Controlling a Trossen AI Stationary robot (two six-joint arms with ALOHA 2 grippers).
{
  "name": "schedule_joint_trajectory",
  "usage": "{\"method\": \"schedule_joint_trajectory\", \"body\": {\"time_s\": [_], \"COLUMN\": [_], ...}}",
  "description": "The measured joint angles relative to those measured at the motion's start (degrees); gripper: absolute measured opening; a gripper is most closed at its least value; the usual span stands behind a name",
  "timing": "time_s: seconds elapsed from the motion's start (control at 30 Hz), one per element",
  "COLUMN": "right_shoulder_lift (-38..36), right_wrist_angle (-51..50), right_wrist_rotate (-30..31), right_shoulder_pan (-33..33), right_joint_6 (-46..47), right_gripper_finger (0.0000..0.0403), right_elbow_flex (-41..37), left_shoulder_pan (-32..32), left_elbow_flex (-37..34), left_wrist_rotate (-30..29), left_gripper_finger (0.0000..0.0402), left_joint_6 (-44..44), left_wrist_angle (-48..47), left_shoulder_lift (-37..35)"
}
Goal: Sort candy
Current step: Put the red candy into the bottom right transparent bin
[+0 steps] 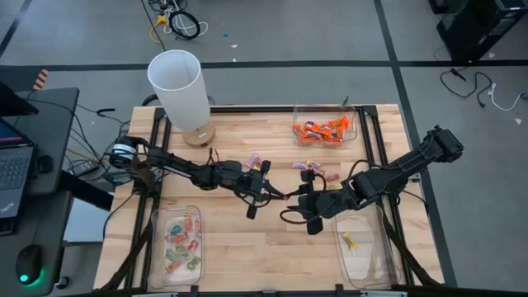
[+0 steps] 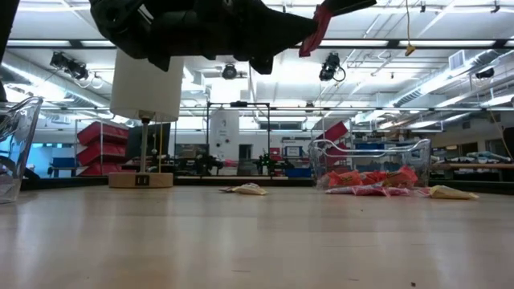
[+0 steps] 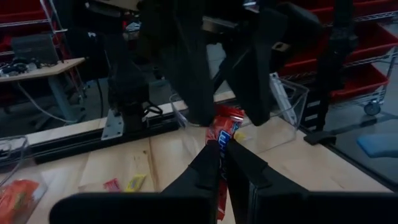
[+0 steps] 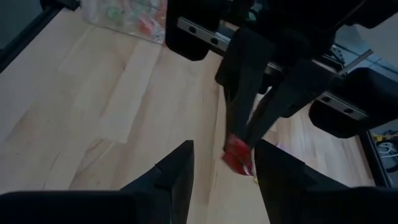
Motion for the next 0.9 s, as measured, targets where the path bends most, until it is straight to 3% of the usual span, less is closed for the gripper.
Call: {"method": "schedule_joint_trajectory", "body": {"time_s": [0.4,0.9], "right_shoulder_lift": [0.2,0.2], "right_wrist_angle": [0.5,0.8], "right_wrist_rotate": [0.1,-1.5], "right_shoulder_pan": [0.0,0.0], "right_joint_6": [0.2,-1.4], "right_gripper_finger": [0.0141,0.0011], "right_elbow_flex": [0.0,0.0], "left_shoulder_pan": [-0.6,-0.7], "left_elbow_flex": [0.1,0.1], "left_wrist_rotate": [1.6,1.7], "left_gripper_finger": [0.0023,0.0023], "left_joint_6": [0.0,-0.1], "left_wrist_angle": [1.8,1.3], "left_shoulder_lift": [0.0,0.0]}}
